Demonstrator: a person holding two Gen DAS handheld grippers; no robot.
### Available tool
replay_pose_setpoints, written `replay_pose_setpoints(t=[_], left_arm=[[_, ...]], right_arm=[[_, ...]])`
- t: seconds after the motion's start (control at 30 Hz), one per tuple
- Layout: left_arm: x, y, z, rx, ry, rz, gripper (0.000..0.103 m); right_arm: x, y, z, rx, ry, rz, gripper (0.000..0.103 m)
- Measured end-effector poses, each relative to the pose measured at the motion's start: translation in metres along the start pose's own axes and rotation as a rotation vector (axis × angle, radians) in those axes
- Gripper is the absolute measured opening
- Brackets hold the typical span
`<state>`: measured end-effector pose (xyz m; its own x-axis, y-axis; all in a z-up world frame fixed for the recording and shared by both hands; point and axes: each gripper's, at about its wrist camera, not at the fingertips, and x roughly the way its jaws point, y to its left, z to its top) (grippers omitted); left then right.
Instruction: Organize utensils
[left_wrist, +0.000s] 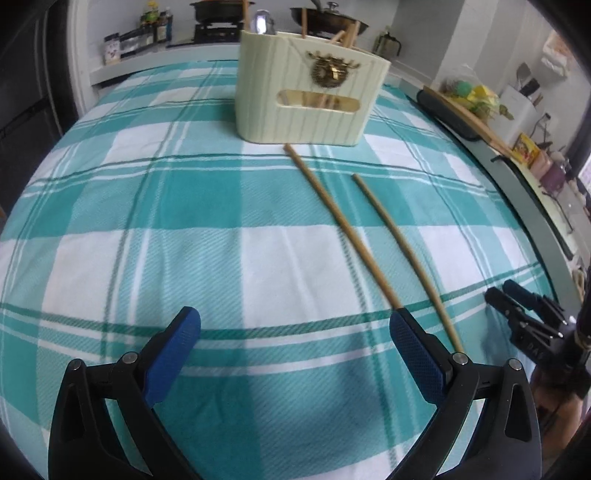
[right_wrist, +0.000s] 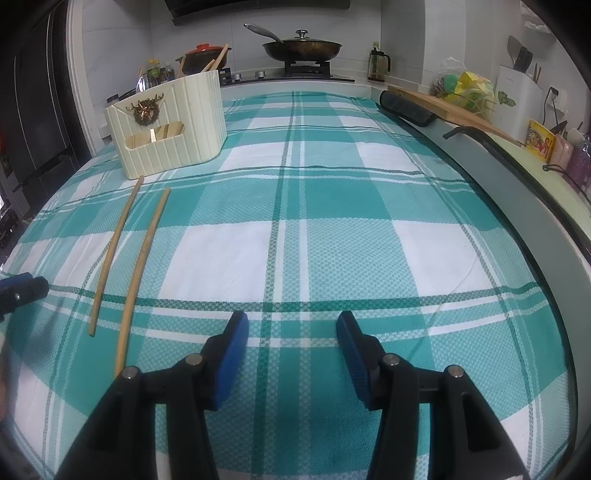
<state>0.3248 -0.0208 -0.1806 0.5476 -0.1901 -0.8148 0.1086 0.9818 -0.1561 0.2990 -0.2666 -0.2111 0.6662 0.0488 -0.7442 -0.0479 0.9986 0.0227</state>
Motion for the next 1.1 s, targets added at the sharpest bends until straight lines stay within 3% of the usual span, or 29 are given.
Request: replay_pose_setpoints(t=[0.23,0.33,0.5,0.57,0.63,0.87,1.1], left_arm=[[0.044,-0.038,0.02,0.08,-0.009,0.177,0.1],[0.047,-0.036,0.019,0.061,-0.027,0.157,0.093],[0.037,-0.033,0.014,0.065,-0.071,0.148,0.048],[0.034,-0.033,0.01,0.068,-0.081,0.142,0.023],[0.031,-0.034,0.008,0.068,-0.08,0.137,0.008],[0.009,-0.013,-0.017,0.019,-0.048,0.129,0.005],[-0.021,0.009,-0.051,0.041,0.006,0.1,0.007]], right_arm=[[0.0,-0.002,0.0,0.01,-0.003,0.011,0.052],[0.0,-0.003,0.0,0.02,-0.006,0.021,0.052],[0.0,-0.005,-0.001,0.029,-0.008,0.03,0.052],[0.0,-0.004,-0.001,0.025,-0.007,0.025,0.052],[0.0,-0.003,-0.001,0.015,-0.004,0.013,0.052],[0.0,-0.001,-0.001,0.01,-0.003,0.005,0.052],[0.001,0.001,-0.001,0.002,-0.001,-0.005,0.052]])
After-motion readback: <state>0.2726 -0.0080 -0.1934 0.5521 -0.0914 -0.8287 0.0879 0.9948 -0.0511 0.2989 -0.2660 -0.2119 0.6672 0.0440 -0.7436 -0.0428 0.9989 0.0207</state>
